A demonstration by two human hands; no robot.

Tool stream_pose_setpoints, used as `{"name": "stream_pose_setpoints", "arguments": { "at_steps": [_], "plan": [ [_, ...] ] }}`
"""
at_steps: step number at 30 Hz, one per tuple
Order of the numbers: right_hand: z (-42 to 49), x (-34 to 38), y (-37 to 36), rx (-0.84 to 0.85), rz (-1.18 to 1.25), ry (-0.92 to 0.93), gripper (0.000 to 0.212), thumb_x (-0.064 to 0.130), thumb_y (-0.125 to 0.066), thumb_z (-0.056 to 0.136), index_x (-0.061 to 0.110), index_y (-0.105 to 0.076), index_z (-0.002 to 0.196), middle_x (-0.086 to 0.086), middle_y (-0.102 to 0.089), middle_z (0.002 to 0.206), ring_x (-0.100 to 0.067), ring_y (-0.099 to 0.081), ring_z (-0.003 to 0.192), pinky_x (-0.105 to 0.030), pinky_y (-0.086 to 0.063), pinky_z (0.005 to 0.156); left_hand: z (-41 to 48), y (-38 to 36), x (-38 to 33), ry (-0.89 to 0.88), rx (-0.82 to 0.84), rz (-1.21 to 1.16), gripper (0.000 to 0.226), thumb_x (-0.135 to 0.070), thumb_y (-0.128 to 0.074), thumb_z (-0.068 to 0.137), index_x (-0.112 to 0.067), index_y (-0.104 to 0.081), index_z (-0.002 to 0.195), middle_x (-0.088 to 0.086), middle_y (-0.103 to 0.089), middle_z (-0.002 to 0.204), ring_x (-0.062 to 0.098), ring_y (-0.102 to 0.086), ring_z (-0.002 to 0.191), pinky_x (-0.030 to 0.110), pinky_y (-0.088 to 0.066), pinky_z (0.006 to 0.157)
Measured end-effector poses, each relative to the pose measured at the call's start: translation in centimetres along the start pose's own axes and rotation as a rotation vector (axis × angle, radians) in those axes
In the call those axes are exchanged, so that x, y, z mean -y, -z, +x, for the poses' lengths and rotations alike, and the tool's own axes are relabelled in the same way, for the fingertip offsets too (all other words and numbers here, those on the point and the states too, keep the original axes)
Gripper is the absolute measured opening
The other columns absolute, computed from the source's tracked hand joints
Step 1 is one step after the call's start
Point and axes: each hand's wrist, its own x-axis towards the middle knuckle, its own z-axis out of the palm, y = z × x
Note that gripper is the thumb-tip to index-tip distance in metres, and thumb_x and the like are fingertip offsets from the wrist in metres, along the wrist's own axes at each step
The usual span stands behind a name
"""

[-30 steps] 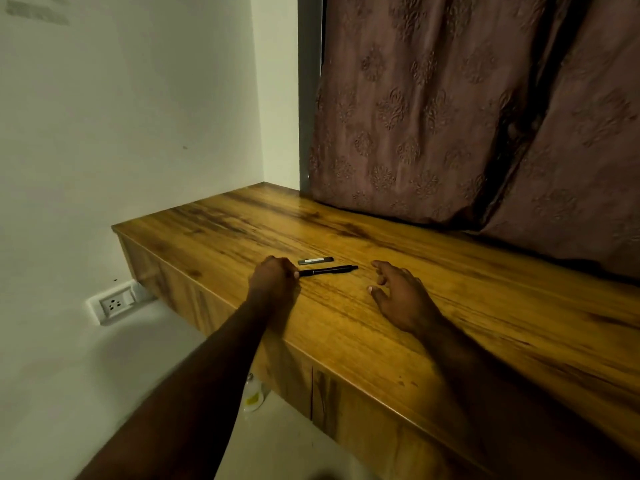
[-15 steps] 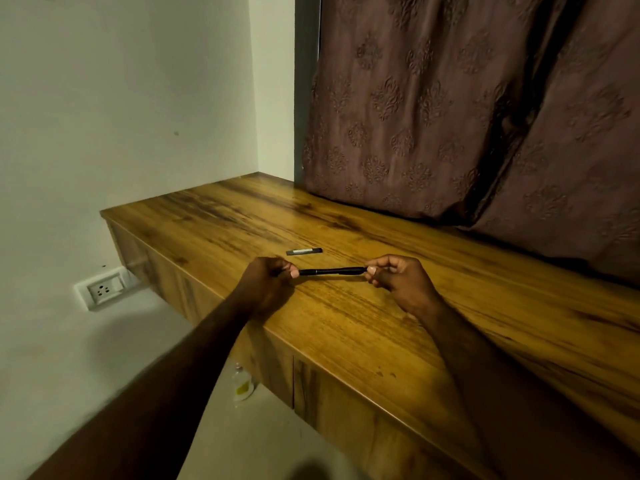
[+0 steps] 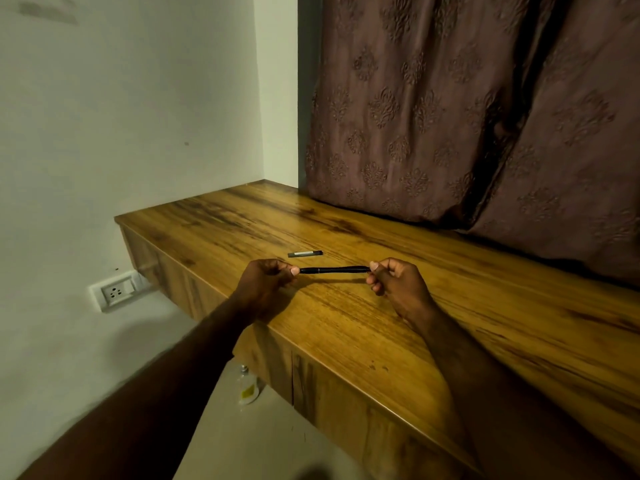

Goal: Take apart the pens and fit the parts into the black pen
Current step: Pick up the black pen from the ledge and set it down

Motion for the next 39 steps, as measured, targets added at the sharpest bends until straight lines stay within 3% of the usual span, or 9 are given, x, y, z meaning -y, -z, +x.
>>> {"name": "stream_pose_setpoints", "arguments": {
  "at_steps": [3, 5, 8, 10, 13, 16, 22, 29, 39],
  "plan": [
    [0.1, 0.0, -0.1, 0.013, -0.031, -0.009, 0.015, 0.002, -0.057, 0.094, 0.008, -0.063, 0.082, -0.005, -0.062, 0.067, -0.004, -0.051, 0.050, -0.018, -0.044, 0.052, 0.2, -0.4, -0.1, 0.050, 0.061, -0.003, 0.007, 0.004, -0.067, 0.081, 0.000, -0.064, 0.085, 0.004, -0.062, 0.069, 0.011, -0.059, 0.062, 0.021, -0.050, 0.058],
    [0.2, 0.1, 0.0, 0.020, -0.074, -0.010, 0.011, -0.003, -0.060, 0.091, 0.005, -0.065, 0.088, -0.006, -0.064, 0.069, -0.003, -0.055, 0.051, -0.014, -0.045, 0.051, 0.5, -0.9, 0.0, 0.036, 0.056, 0.026, 0.015, 0.006, -0.072, 0.074, -0.009, -0.069, 0.076, 0.000, -0.066, 0.067, 0.016, -0.061, 0.070, 0.030, -0.052, 0.070],
    [0.1, 0.2, 0.1, 0.037, -0.089, -0.001, 0.012, -0.005, -0.063, 0.088, 0.006, -0.068, 0.089, -0.009, -0.066, 0.074, -0.007, -0.057, 0.058, -0.016, -0.048, 0.056, 1.1, -1.7, 0.7, -0.103, 0.075, 0.331, 0.008, -0.024, -0.074, 0.075, -0.023, -0.073, 0.067, -0.002, -0.068, 0.063, 0.013, -0.061, 0.065, 0.036, -0.051, 0.068],
    [0.1, 0.3, 0.2, 0.057, -0.092, 0.008, 0.018, -0.005, -0.064, 0.087, 0.013, -0.068, 0.085, -0.010, -0.067, 0.076, -0.012, -0.059, 0.063, -0.020, -0.051, 0.061, 1.2, -2.4, 0.8, -0.157, 0.108, 0.562, 0.023, -0.050, -0.066, 0.075, -0.028, -0.072, 0.075, -0.005, -0.068, 0.064, 0.007, -0.061, 0.061, 0.032, -0.049, 0.060],
    [0.1, 0.3, 0.3, 0.088, -0.113, 0.007, 0.019, -0.003, -0.067, 0.085, 0.016, -0.069, 0.084, -0.008, -0.067, 0.075, -0.013, -0.061, 0.065, -0.023, -0.052, 0.065, 0.9, -3.7, 0.5, -0.270, 0.128, 0.729, 0.017, -0.044, -0.066, 0.077, -0.028, -0.071, 0.082, -0.011, -0.065, 0.076, 0.006, -0.061, 0.072, 0.028, -0.048, 0.064],
    [0.1, 0.3, 0.3, 0.104, -0.121, -0.003, 0.017, -0.001, -0.067, 0.086, 0.016, -0.069, 0.086, -0.007, -0.068, 0.076, -0.013, -0.061, 0.066, -0.024, -0.052, 0.067, 0.9, -4.3, 0.5, -0.367, 0.115, 0.742, 0.007, -0.025, -0.068, 0.082, -0.021, -0.072, 0.085, -0.006, -0.062, 0.078, 0.013, -0.058, 0.073, 0.026, -0.043, 0.063],
    [0.4, 0.1, 0.0, 0.069, -0.123, -0.010, 0.015, 0.000, -0.061, 0.091, 0.013, -0.068, 0.088, -0.004, -0.069, 0.075, -0.010, -0.058, 0.063, -0.020, -0.048, 0.060, 0.9, -3.9, 0.8, -0.387, 0.065, 0.762, 0.007, -0.020, -0.063, 0.084, -0.022, -0.064, 0.078, -0.011, -0.056, 0.065, 0.001, -0.050, 0.058, 0.018, -0.033, 0.053],
    [0.2, 0.3, 0.1, 0.028, -0.126, -0.011, 0.010, 0.010, -0.059, 0.095, 0.010, -0.066, 0.088, -0.005, -0.066, 0.073, -0.007, -0.052, 0.058, -0.011, -0.040, 0.048, 0.8, -3.6, 0.9, -0.393, 0.018, 0.794, 0.016, -0.027, -0.061, 0.088, -0.028, -0.061, 0.072, -0.015, -0.051, 0.061, -0.001, -0.048, 0.054, 0.015, -0.031, 0.051],
    [0.5, 0.2, 0.2, 0.003, -0.089, -0.057, 0.012, -0.001, -0.057, 0.093, 0.006, -0.065, 0.089, -0.006, -0.067, 0.071, -0.011, -0.054, 0.057, -0.021, -0.044, 0.050, 0.4, -3.4, 0.5, -0.407, 0.079, 0.684, 0.024, -0.024, -0.057, 0.093, -0.022, -0.067, 0.071, -0.011, -0.055, 0.054, 0.002, -0.050, 0.047, 0.016, -0.032, 0.047]
  ]
}}
